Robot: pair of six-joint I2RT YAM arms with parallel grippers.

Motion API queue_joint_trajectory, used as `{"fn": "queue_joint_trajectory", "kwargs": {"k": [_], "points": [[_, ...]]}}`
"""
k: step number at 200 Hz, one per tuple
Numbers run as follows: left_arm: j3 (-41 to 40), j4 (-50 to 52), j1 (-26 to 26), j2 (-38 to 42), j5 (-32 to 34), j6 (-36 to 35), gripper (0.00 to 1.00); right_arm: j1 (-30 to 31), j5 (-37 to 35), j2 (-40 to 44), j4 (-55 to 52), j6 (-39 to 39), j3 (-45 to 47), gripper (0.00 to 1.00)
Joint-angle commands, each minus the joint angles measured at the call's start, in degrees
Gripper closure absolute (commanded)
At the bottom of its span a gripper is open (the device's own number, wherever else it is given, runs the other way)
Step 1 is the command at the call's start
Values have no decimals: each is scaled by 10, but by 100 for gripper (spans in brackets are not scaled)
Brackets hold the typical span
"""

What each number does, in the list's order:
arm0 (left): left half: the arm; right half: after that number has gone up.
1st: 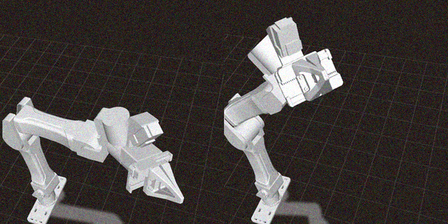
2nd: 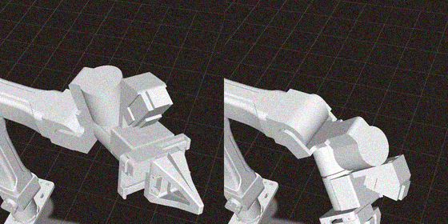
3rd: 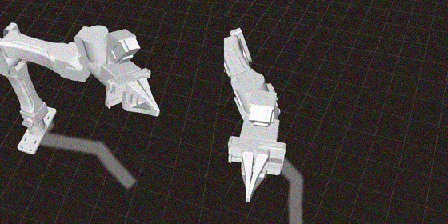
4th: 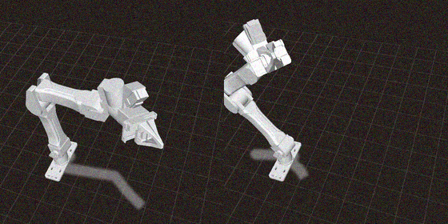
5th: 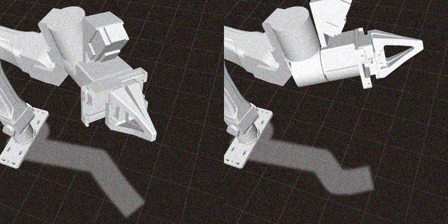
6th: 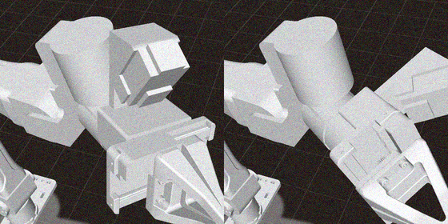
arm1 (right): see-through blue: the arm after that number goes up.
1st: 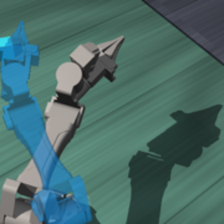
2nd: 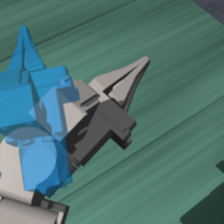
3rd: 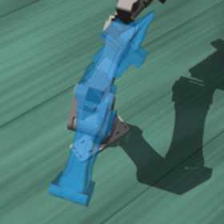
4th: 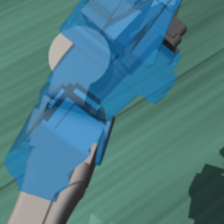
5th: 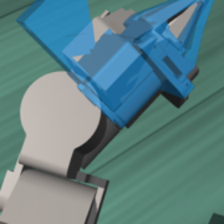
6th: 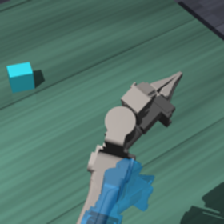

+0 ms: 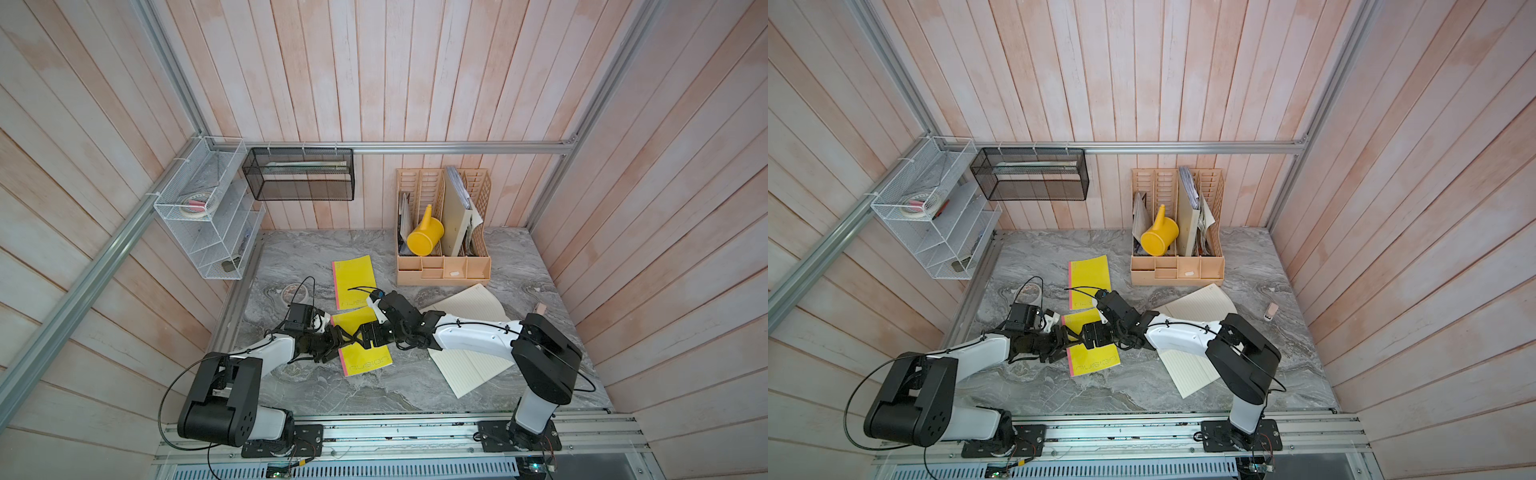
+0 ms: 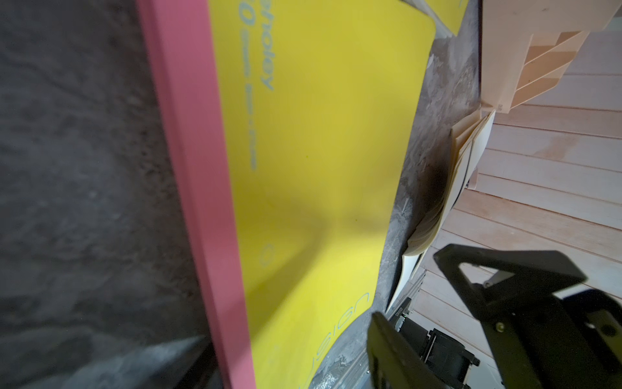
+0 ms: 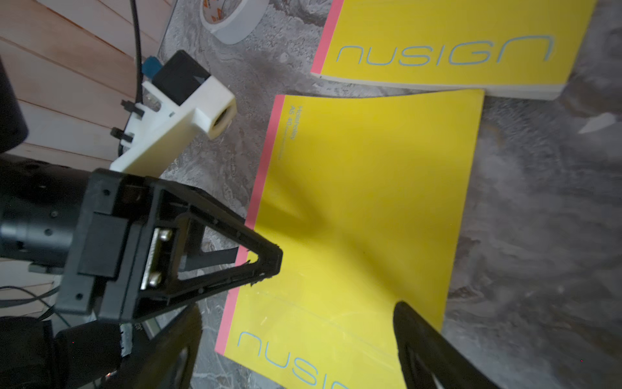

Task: Close the notebook
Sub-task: Pick up the notebook from the center of the board.

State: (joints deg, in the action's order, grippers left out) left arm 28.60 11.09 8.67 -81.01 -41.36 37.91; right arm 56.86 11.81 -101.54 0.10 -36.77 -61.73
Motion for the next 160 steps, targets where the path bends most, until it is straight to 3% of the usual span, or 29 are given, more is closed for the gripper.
{"fn": "queue_joint_trajectory", "kwargs": {"k": [1, 42, 80, 122, 160], "points": [[-23, 45, -3, -28, 91, -10, 38, 3, 44, -20, 47, -26, 22, 10], [-19, 59, -4, -22, 104, -6, 38, -2, 40, -36, 57, -31, 49, 10], [-27, 71, -6, -15, 124, 6, 38, -19, 94, -50, 148, -75, 105, 10], [-45, 68, -16, -4, 139, 22, 51, -19, 92, -50, 140, -80, 114, 10], [-53, 62, -20, 10, 144, 37, 54, -20, 88, -45, 132, -79, 120, 10]]}}
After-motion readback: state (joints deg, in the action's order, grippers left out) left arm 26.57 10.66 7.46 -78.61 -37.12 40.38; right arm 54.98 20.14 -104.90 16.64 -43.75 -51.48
